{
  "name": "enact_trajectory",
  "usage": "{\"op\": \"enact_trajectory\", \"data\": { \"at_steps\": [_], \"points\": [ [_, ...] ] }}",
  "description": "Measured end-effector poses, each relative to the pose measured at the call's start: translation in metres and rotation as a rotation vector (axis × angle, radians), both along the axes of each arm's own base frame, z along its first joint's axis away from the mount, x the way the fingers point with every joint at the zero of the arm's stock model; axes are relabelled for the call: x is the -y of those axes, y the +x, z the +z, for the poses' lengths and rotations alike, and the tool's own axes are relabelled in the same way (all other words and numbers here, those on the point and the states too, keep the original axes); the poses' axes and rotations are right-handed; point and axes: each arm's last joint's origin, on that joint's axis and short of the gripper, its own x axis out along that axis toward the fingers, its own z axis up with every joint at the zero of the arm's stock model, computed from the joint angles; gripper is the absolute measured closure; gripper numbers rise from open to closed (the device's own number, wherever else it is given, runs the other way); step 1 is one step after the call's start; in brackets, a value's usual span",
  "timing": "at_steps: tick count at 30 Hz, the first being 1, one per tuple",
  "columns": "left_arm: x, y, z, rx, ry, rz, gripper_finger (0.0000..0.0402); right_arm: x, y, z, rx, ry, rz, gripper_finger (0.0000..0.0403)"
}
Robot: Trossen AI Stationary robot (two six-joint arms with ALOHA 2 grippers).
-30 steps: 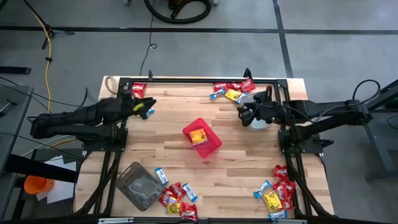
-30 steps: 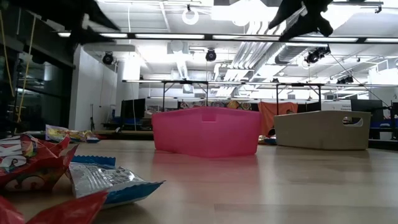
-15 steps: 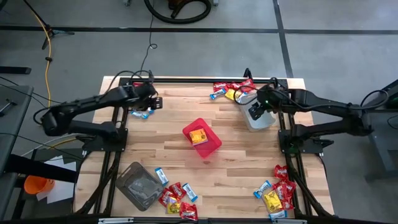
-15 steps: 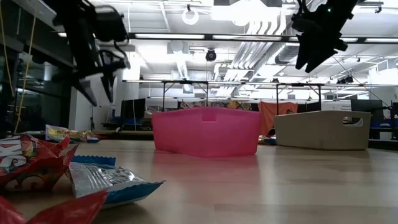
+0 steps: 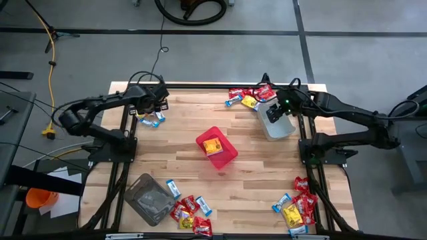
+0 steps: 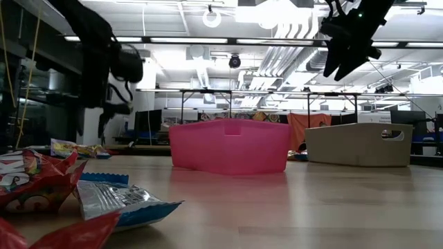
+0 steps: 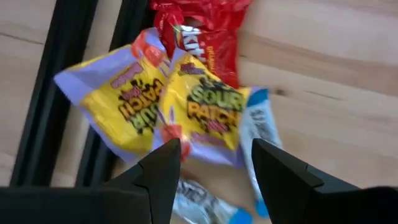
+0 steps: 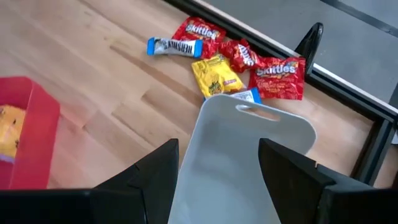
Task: Sort candy
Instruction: Put the yellow candy into the red bin
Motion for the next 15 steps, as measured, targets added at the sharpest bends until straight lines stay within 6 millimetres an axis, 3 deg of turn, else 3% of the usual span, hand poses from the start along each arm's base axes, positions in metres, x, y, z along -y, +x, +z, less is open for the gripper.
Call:
{"op": "enact_trajectory", "data": {
  "at_steps": [10, 15],
  "points": [
    [-0.026, -0.004, -0.035, -0.065, -0.112, -0.026, 0.0216, 0.006, -0.001, 0.001, 0.036, 0.002, -0.058, 0.0187],
    [-0.027, -0.005, -0.036, -0.082, -0.131, -0.081, 0.0267, 0.007, -0.001, 0.002, 0.041, -0.004, -0.065, 0.0187]
  ]
}}
